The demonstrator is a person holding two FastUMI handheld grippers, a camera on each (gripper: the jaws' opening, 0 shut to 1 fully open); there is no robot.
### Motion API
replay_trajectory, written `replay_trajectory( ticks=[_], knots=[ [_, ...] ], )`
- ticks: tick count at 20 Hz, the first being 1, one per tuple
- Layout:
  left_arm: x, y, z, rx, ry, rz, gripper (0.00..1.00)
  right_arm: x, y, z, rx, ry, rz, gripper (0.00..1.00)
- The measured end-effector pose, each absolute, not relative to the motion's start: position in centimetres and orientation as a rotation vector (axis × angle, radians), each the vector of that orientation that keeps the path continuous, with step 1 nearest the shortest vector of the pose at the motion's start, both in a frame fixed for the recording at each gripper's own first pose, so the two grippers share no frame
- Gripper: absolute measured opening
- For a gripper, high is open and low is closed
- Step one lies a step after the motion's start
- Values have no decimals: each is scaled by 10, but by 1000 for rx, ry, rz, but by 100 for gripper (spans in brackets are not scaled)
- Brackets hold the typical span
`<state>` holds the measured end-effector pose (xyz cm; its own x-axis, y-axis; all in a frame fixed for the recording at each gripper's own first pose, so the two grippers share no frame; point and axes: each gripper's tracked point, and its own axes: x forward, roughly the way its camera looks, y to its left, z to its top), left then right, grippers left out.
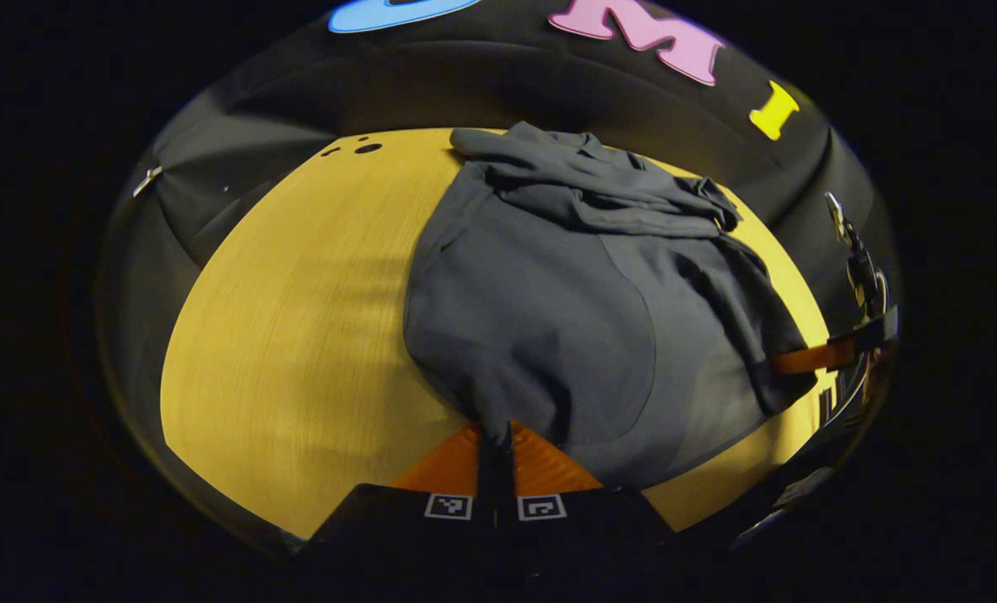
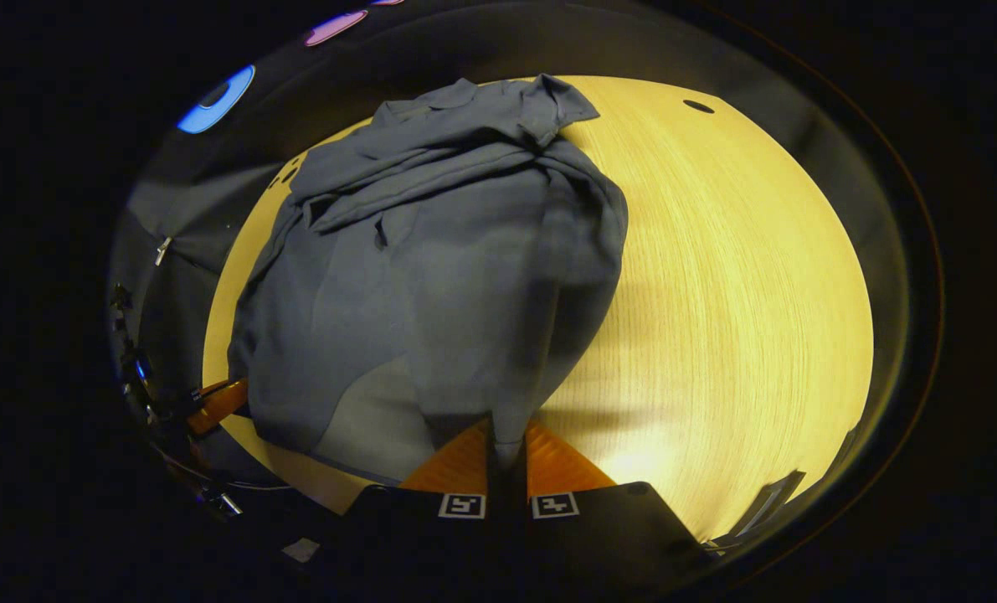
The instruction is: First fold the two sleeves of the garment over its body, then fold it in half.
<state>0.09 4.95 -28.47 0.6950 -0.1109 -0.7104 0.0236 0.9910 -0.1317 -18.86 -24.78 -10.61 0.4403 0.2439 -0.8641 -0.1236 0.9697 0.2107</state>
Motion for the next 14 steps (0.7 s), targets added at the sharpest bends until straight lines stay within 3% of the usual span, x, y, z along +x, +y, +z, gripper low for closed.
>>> replay_trajectory(
  ticks=[5, 14],
  knots=[
    [15, 38, -244, -222, 744, -87, 6, -178, -241, -80, 189, 1032, 240, 6],
    [63, 27, -170, -178, 606, -136, 6, -124, -233, -22, 212, 887, 280, 5]
  ],
)
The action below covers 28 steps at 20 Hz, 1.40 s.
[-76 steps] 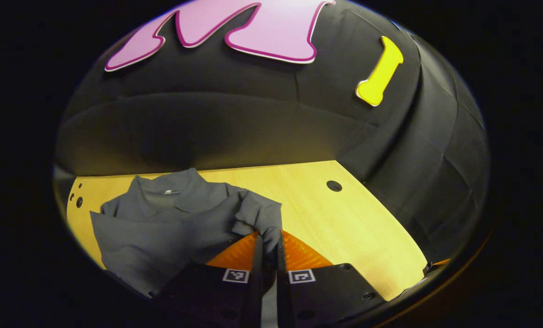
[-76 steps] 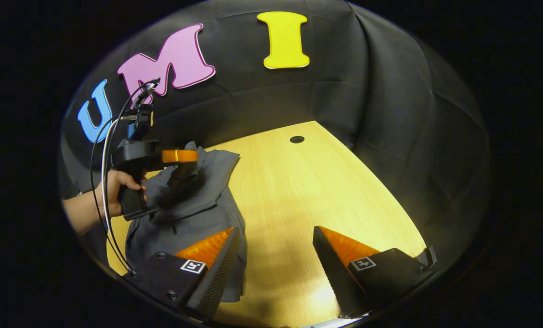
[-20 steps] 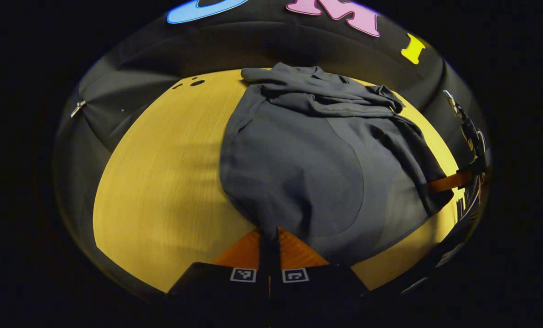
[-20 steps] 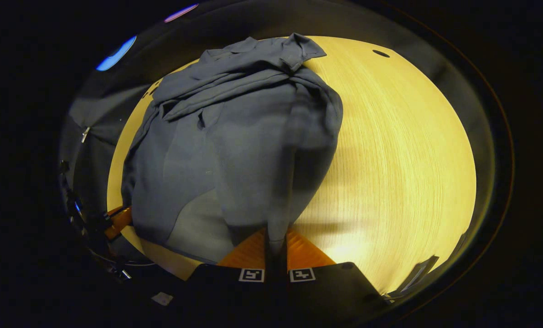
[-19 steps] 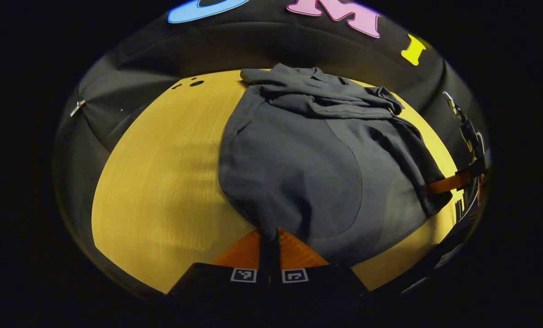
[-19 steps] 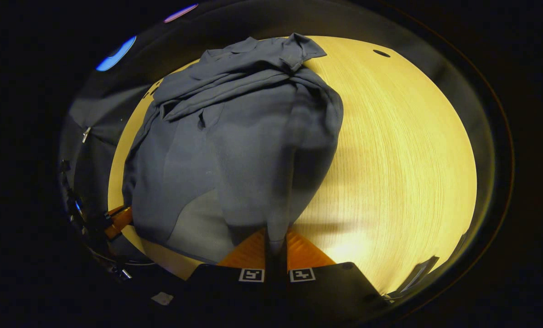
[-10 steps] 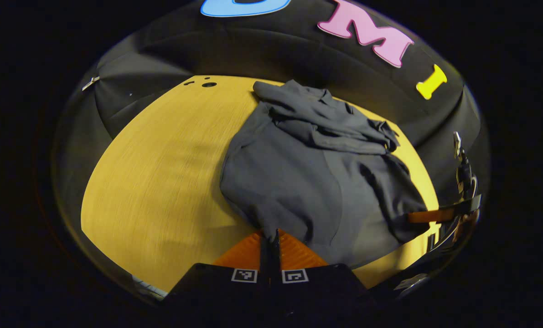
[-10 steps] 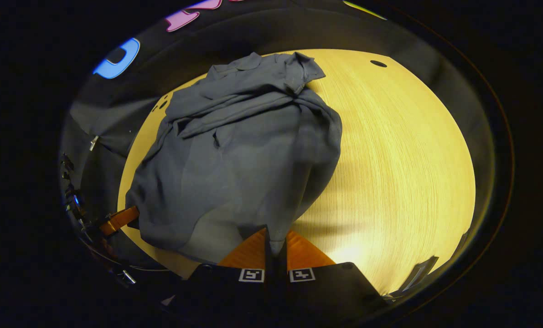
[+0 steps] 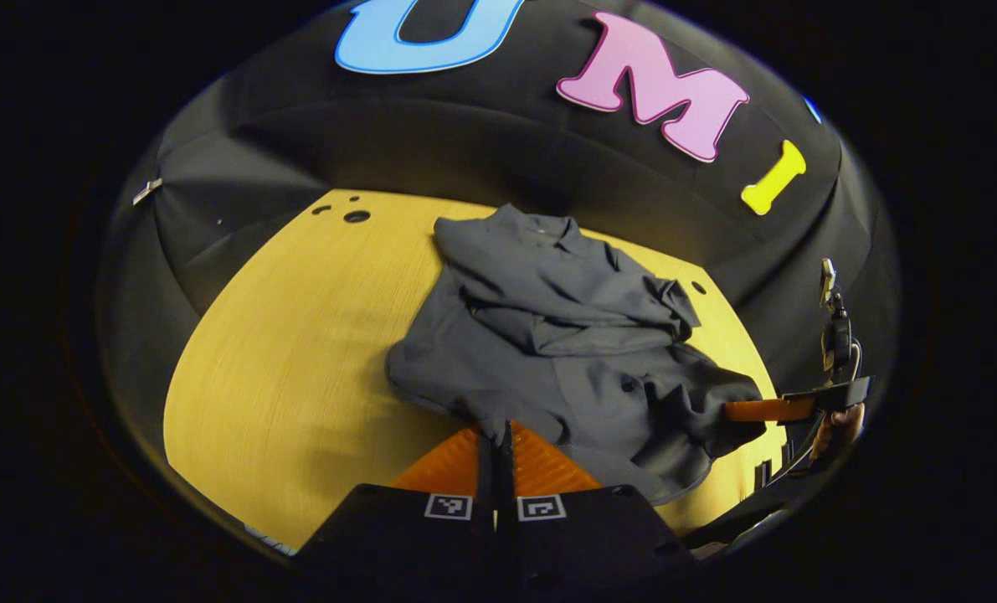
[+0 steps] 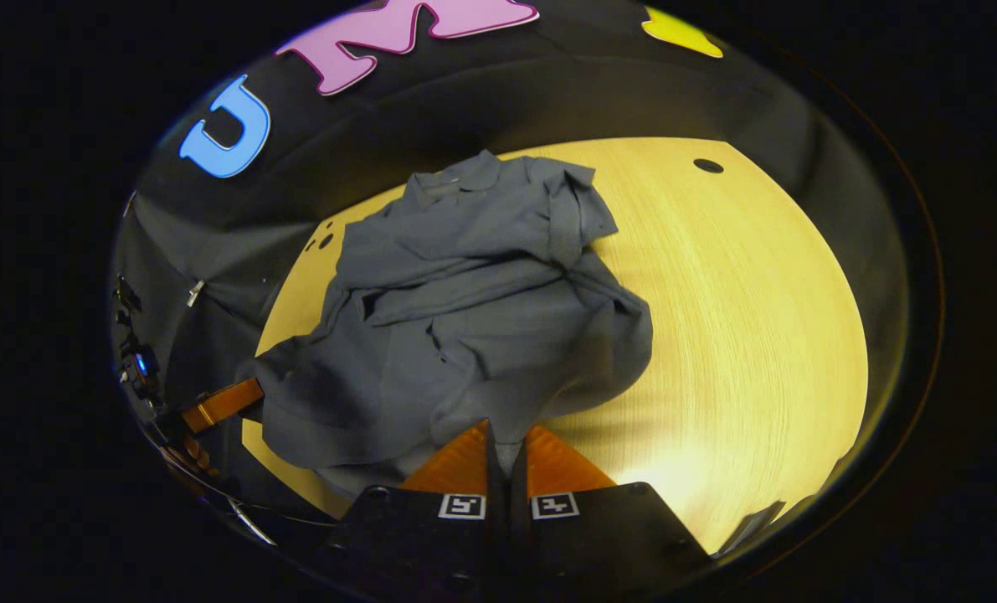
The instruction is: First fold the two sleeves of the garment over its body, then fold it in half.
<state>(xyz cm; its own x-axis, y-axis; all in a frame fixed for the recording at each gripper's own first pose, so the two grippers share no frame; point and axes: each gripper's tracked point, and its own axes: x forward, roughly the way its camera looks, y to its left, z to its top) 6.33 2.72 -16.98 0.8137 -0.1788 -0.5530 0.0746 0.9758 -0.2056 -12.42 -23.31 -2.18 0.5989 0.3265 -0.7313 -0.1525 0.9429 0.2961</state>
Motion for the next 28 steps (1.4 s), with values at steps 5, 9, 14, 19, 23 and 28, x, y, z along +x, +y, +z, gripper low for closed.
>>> replay_trajectory(
  ticks=[5, 9, 14, 19, 23, 28],
  knots=[
    [103, 30, -138, -205, 527, -116, 6, -84, -240, 6, 228, 810, 272, 5],
    [135, 29, -111, -197, 471, -119, 5, -51, -242, 21, 262, 770, 264, 5],
    [172, 28, -85, -174, 413, -106, 6, -14, -236, 40, 257, 712, 271, 5],
    [210, 29, -66, -194, 373, -97, 5, 30, -226, 66, 213, 639, 294, 5],
    [250, 37, -52, -219, 335, -85, 5, 70, -220, 80, 218, 593, 292, 5],
    [307, 48, -63, -263, 328, -58, 5, 120, -222, 84, 246, 555, 263, 5]
  ],
)
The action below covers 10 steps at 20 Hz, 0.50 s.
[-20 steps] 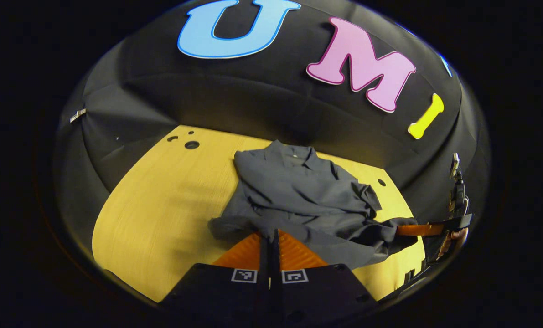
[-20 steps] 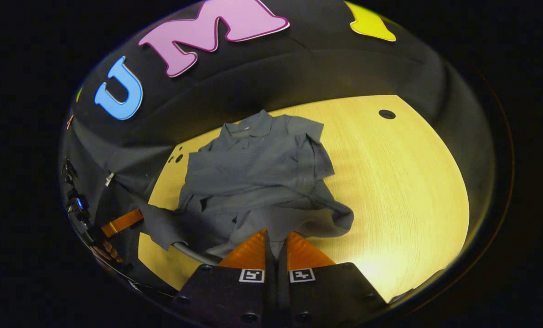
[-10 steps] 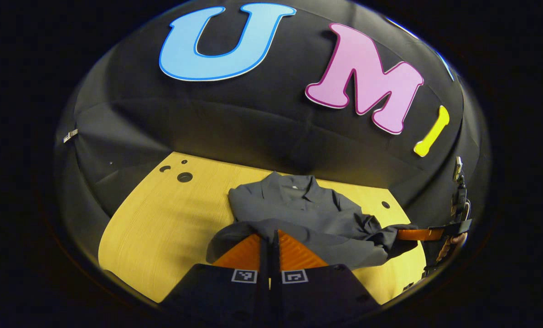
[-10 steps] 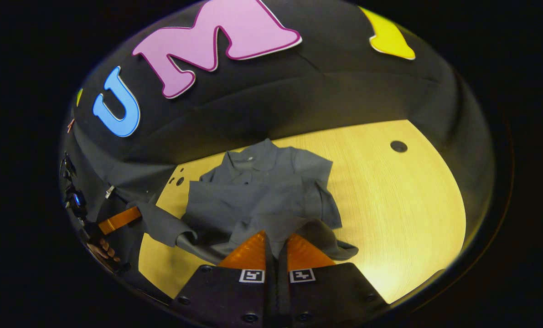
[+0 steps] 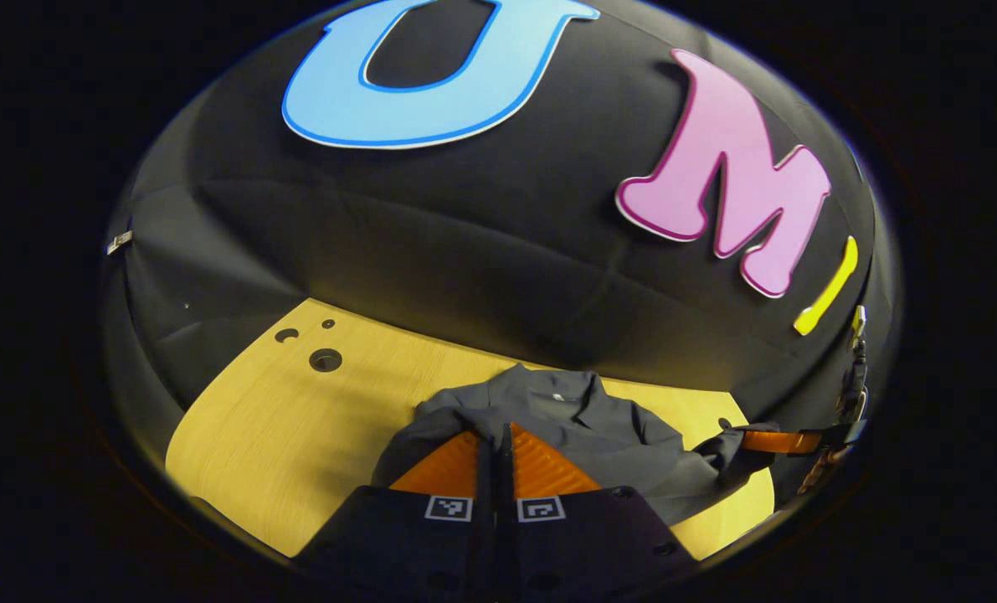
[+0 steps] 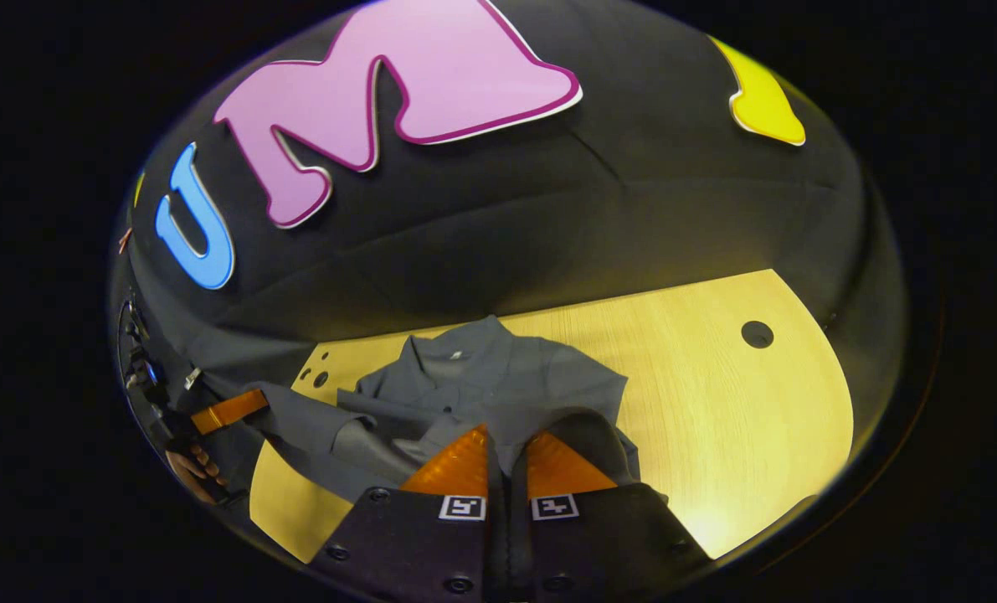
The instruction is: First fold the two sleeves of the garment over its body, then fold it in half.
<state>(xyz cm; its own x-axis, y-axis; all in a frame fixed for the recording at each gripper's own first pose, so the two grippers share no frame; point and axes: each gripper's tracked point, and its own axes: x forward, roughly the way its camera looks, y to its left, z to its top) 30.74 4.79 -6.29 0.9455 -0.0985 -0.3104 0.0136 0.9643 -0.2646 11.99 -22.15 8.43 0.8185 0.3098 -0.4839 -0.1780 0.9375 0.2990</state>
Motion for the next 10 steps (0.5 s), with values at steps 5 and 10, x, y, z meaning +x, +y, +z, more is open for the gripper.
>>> replay_trajectory(
  ticks=[5, 10],
  knots=[
    [356, 53, -77, -273, 306, -53, 5, 170, -225, 80, 285, 520, 206, 5],
    [397, 57, -100, -328, 294, -40, 5, 205, -220, 52, 267, 550, 189, 5]
  ],
)
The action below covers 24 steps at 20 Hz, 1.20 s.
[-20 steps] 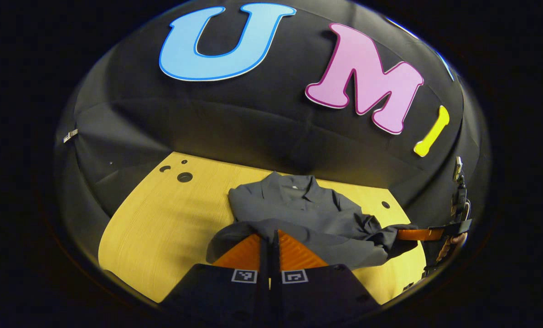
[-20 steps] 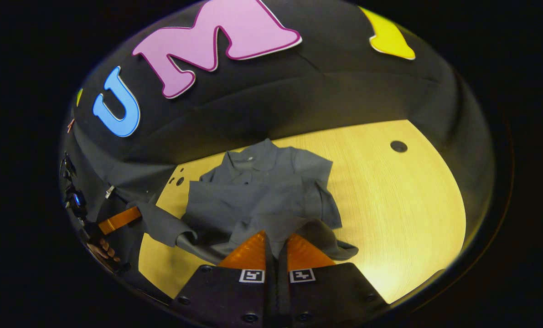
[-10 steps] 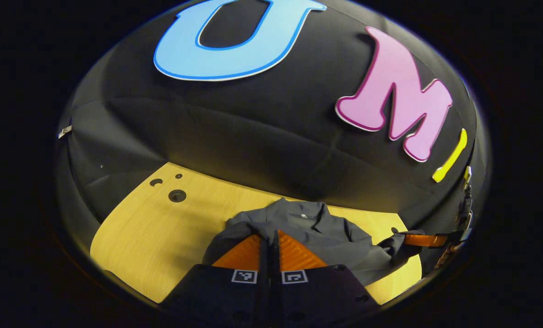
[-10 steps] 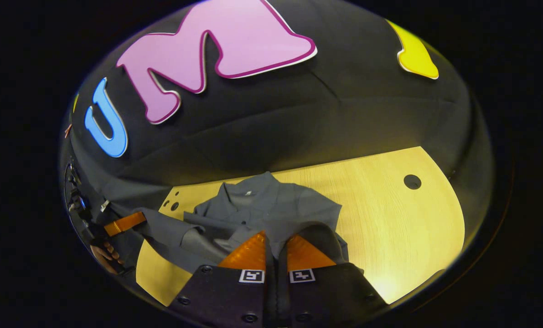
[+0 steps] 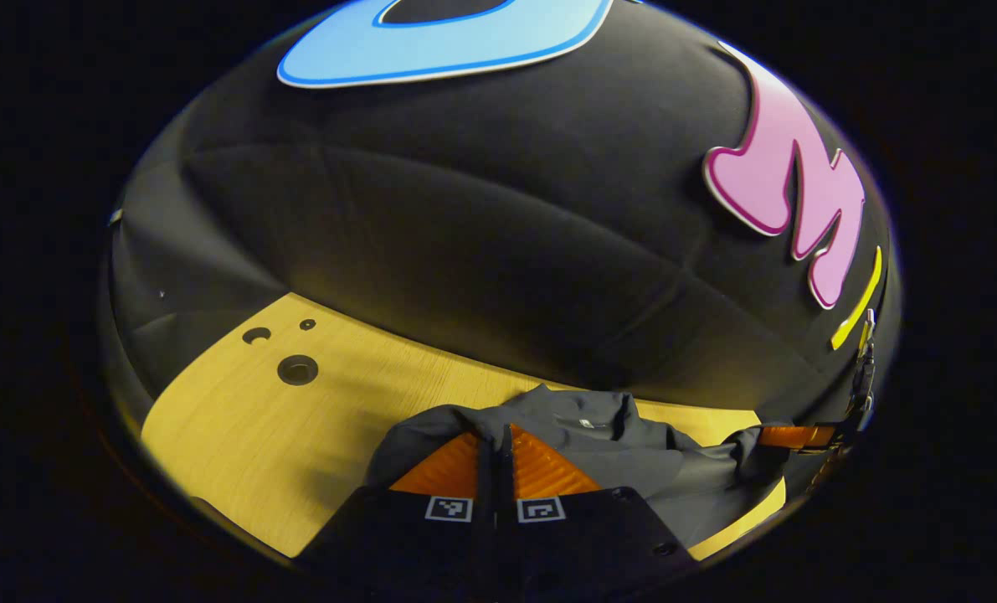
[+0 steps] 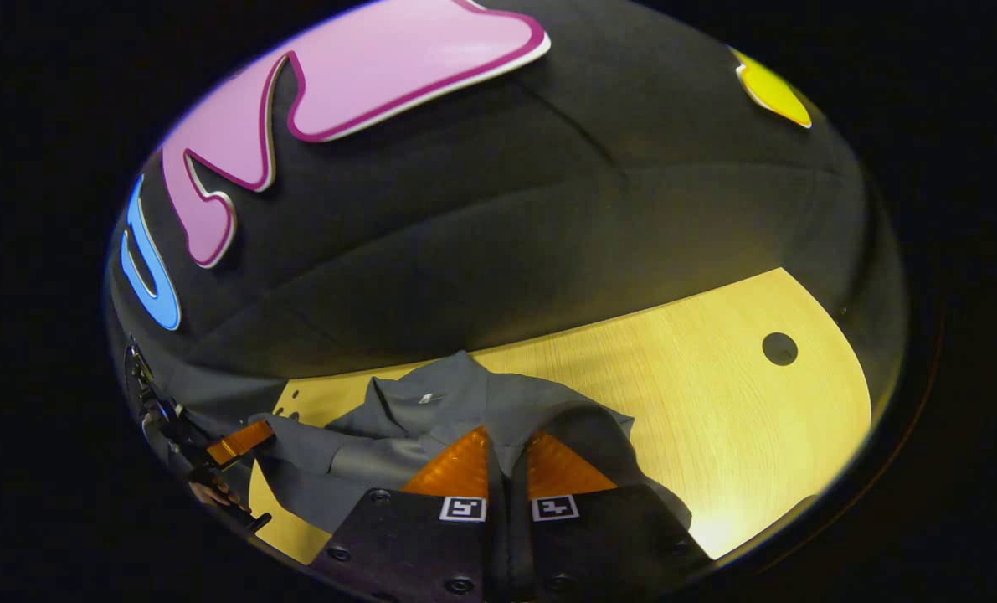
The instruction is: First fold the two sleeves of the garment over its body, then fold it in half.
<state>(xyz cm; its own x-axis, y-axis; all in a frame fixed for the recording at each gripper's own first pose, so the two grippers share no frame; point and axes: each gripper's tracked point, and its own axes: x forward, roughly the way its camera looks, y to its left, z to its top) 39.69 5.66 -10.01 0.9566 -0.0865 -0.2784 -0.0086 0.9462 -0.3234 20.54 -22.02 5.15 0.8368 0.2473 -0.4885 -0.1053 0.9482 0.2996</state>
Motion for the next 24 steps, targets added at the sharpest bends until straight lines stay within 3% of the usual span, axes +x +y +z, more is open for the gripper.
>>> replay_trajectory(
  ticks=[4, 5, 7, 8, 9, 10, 11, 12, 13, 14, 15, 16, 17, 20, 21, 24],
  knots=[
    [416, 62, -127, -366, 321, 2, 5, 222, -208, 33, 216, 572, 190, 6],
    [417, 63, -132, -365, 332, 18, 9, 226, -206, 30, 221, 574, 187, 7],
    [416, 61, -134, -359, 345, 25, 8, 225, -207, 26, 223, 585, 184, 23],
    [416, 62, -134, -345, 345, 31, 10, 225, -212, 24, 208, 586, 172, 24],
    [415, 62, -131, -327, 341, 31, 12, 223, -216, 26, 197, 584, 167, 15],
    [411, 62, -123, -308, 336, 29, 15, 221, -217, 29, 190, 580, 162, 31],
    [409, 62, -116, -289, 326, 26, 23, 218, -219, 33, 191, 569, 159, 52],
    [403, 62, -108, -275, 314, 20, 23, 216, -220, 37, 199, 553, 154, 39],
    [398, 61, -97, -264, 301, 12, 53, 212, -223, 45, 202, 544, 150, 58],
    [393, 59, -88, -253, 291, 2, 50, 206, -223, 51, 204, 533, 151, 60],
    [386, 59, -78, -235, 279, 0, 60, 201, -226, 55, 195, 524, 145, 72],
    [379, 60, -67, -214, 263, -6, 53, 192, -227, 62, 188, 510, 142, 84],
    [371, 59, -56, -193, 245, -16, 57, 184, -228, 69, 178, 495, 140, 96],
    [337, 57, -24, -123, 182, -36, 72, 156, -233, 93, 144, 430, 119, 99],
    [324, 58, -14, -93, 152, -35, 84, 145, -235, 103, 135, 404, 108, 99],
    [281, 55, 22, -31, 49, -43, 95, 111, -236, 130, 115, 333, 86, 99]
  ],
)
